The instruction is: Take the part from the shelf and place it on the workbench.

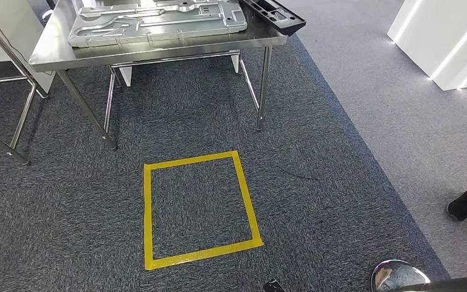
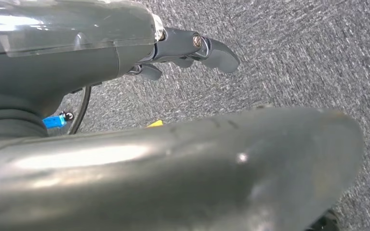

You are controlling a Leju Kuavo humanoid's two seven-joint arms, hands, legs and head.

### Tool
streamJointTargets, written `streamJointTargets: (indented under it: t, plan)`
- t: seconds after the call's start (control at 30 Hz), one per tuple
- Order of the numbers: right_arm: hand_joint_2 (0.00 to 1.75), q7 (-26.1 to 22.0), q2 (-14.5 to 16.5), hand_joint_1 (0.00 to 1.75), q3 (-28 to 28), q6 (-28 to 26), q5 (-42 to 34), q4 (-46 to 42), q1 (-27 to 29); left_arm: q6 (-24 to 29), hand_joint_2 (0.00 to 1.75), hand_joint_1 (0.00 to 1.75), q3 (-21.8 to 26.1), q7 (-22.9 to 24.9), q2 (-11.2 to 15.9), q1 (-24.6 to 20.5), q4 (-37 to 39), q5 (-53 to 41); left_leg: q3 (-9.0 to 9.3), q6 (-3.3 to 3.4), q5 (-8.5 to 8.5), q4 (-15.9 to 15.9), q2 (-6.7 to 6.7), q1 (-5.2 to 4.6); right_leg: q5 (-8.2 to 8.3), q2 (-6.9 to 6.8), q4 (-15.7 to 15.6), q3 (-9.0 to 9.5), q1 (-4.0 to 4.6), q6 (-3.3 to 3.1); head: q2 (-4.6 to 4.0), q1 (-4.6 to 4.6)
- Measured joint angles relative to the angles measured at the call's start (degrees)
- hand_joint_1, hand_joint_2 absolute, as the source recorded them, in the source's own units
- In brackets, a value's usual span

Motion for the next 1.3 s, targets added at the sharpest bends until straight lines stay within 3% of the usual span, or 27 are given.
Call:
streamJointTargets:
  t: [0.6, 0.87, 1.3]
  plan:
    - [0.00, -1.6, 0.0, 0.00, -0.2, -0.3, -0.9, 0.0, 0.1, 0.4, 0.00, 0.00, 0.1, -2.0, 0.0, -0.2, 0.0, -0.5, 0.00, 0.00, 0.01, 0.0, 0.00, 0.04, 0.00, 0.02, 0.0, -0.03, 0.04, 0.00, 0.00, 0.00]
    - [0.00, -1.2, 0.0, 0.00, -0.8, -0.2, -0.3, 0.0, 0.2, 7.9, 0.00, 0.00, 0.1, 3.2, -4.3, -0.5, 0.0, -0.9, -0.02, 0.02, 0.01, 0.0, 0.01, -0.01, 0.01, 0.02, 0.0, -0.03, -0.02, 0.02, 0.00, 0.00]
    - [0.00, 0.5, -0.1, 0.00, -1.1, -0.1, 0.5, 0.1, 0.7, 7.1, 0.00, 0.00, 0.1, 3.1, -5.9, -0.6, 0.0, -2.9, -0.01, 0.04, 0.00, 0.0, 0.02, 0.01, 0.01, 0.05, 0.0, -0.06, 0.04, 0.02, 0.00, 0.00]
